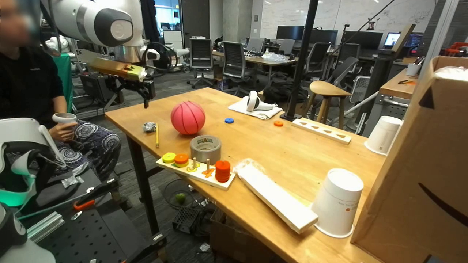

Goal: Push the basketball between the two cups

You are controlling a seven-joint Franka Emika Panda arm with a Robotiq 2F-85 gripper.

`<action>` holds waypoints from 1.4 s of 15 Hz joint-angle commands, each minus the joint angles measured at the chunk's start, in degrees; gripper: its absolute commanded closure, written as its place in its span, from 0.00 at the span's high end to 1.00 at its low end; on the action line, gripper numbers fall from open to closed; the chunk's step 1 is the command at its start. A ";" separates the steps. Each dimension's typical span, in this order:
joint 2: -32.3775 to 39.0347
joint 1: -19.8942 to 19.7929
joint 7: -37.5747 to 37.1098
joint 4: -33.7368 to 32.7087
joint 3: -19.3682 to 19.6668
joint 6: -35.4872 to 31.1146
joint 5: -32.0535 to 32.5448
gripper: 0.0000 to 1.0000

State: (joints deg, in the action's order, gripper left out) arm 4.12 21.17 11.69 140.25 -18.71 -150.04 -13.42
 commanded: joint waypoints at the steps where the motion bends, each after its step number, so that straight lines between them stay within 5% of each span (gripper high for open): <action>1: 5.70 -2.54 5.58 -2.74 -1.13 -1.29 -5.15 1.00; 4: 7.54 -6.17 7.79 -2.40 0.21 -0.76 -4.39 1.00; 8: 3.34 -12.96 8.10 -1.78 6.59 0.88 3.05 1.00; 12: -5.75 -15.37 1.70 -3.35 13.96 5.32 24.12 1.00; 17: -18.03 -17.91 -2.51 -6.05 13.49 15.21 42.41 1.00; 21: -20.17 -14.49 -1.59 -2.11 11.53 13.96 35.91 1.00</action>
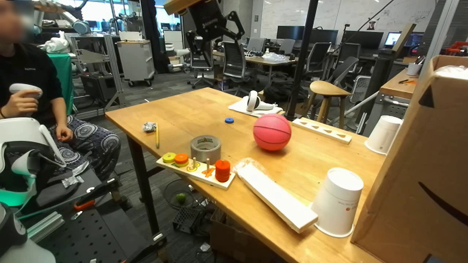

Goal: Push the basketball between the two cups

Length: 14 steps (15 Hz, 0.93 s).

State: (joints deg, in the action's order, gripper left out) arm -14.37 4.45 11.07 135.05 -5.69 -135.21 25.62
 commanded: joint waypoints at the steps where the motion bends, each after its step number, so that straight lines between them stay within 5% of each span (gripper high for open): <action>1: -1.43 3.32 -1.21 4.35 -2.07 -1.81 -5.18 1.00; 12: 3.90 12.75 6.15 10.87 -3.36 -7.32 -32.95 1.00; 14: 4.21 11.51 4.26 10.48 -4.44 -6.00 -30.48 1.00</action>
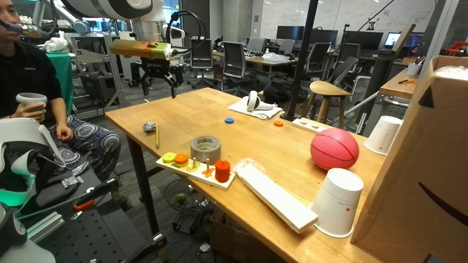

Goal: Push the basketball between the two cups

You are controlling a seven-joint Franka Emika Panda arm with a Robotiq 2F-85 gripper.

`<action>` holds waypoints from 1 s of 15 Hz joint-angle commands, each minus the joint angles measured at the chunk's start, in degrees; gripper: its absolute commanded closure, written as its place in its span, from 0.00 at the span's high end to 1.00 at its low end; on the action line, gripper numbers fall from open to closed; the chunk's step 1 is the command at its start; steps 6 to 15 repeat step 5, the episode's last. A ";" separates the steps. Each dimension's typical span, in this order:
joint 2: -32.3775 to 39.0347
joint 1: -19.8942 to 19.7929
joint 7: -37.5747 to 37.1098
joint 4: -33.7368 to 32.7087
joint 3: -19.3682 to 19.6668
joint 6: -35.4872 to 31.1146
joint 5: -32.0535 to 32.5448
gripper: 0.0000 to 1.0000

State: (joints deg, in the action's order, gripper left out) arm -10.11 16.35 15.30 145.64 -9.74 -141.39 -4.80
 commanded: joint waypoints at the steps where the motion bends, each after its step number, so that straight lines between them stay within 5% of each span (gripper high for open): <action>1: 0.14 -0.29 0.36 -0.06 -0.38 0.18 -0.79 1.00; 15: 0.22 -0.28 0.47 -0.03 -0.34 0.17 -1.10 1.00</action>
